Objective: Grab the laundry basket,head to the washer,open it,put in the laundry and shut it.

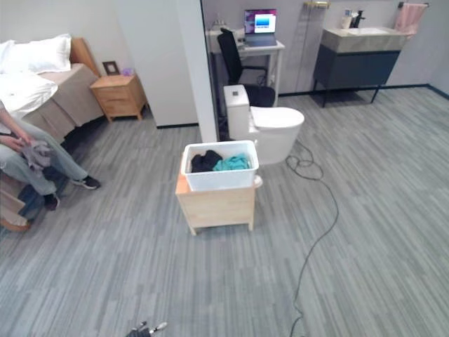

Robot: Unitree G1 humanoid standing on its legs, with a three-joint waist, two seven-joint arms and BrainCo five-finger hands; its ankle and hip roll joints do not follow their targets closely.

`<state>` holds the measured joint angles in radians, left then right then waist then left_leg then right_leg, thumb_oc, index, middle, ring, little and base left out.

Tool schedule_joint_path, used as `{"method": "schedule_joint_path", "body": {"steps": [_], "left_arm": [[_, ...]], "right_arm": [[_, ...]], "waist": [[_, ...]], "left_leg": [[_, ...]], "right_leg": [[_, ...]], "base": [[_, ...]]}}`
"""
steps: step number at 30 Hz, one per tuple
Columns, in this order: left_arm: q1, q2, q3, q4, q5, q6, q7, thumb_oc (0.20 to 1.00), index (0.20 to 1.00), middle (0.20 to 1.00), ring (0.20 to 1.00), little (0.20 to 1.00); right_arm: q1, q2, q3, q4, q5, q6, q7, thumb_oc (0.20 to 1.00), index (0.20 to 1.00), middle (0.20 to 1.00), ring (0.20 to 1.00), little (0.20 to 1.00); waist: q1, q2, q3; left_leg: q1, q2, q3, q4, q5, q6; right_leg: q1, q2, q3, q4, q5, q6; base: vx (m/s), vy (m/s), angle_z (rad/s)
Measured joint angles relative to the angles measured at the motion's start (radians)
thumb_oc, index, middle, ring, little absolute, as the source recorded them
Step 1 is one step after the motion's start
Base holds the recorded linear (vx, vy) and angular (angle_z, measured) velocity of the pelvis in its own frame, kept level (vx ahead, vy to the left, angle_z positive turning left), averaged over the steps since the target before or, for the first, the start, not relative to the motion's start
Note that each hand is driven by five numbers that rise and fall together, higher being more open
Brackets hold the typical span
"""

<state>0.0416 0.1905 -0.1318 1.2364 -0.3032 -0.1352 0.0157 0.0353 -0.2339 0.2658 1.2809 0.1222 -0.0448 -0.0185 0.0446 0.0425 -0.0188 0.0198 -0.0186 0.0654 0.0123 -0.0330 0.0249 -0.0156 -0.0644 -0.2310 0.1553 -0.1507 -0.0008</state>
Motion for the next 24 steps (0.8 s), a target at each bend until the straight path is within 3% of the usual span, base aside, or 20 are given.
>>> {"method": "schedule_joint_path", "body": {"steps": [10, 20, 23, 24], "left_arm": [[0.003, 0.0, 0.001, 0.002, 0.0, 0.0, 0.0, 1.0, 1.0, 1.0, 1.0, 1.0], [0.034, 0.002, 0.001, 0.0, -0.001, 0.001, 0.0, 1.0, 1.0, 1.0, 1.0, 1.0], [0.034, 0.002, 0.001, 0.0, -0.001, 0.001, 0.0, 1.0, 1.0, 1.0, 1.0, 1.0], [0.035, 0.002, 0.001, -0.002, -0.004, 0.0, 0.001, 1.0, 1.0, 1.0, 1.0, 1.0]], "right_arm": [[0.002, -0.001, 0.0, 0.001, 0.001, 0.0, 0.0, 1.0, 1.0, 1.0, 1.0, 1.0], [0.009, -0.004, 0.0, 0.0, 0.001, 0.0, 0.002, 1.0, 1.0, 1.0, 1.0, 1.0], [0.008, -0.005, 0.0, 0.0, 0.002, 0.0, 0.001, 1.0, 1.0, 1.0, 1.0, 1.0], [0.014, -0.009, 0.001, 0.005, 0.007, 0.0, 0.001, 1.0, 1.0, 1.0, 1.0, 1.0]], "waist": [[-0.001, 0.003, -0.002], [-0.003, 0.01, -0.007], [-0.003, 0.006, -0.002], [-0.004, 0.008, 0.014]], "left_leg": [[0.0, 0.0, -0.002, -0.001, 0.0, 0.0], [0.014, 0.008, -0.023, -0.02, 0.005, -0.008], [0.015, 0.012, -0.029, -0.021, 0.009, -0.014], [0.003, 0.02, -0.037, 0.001, 0.008, -0.033]], "right_leg": [[0.008, 0.001, -0.002, -0.007, 0.008, 0.007], [0.061, 0.022, -0.02, -0.093, 0.042, 0.005], [0.076, 0.031, -0.025, -0.121, 0.053, -0.004], [0.079, 0.057, -0.02, -0.121, 0.048, -0.003]], "base": [[0.0, 0.0, 0.0], [0.01, -0.05, 0.05], [-0.01, -0.151, 0.07], [-0.11, -0.267, 0.22]]}}
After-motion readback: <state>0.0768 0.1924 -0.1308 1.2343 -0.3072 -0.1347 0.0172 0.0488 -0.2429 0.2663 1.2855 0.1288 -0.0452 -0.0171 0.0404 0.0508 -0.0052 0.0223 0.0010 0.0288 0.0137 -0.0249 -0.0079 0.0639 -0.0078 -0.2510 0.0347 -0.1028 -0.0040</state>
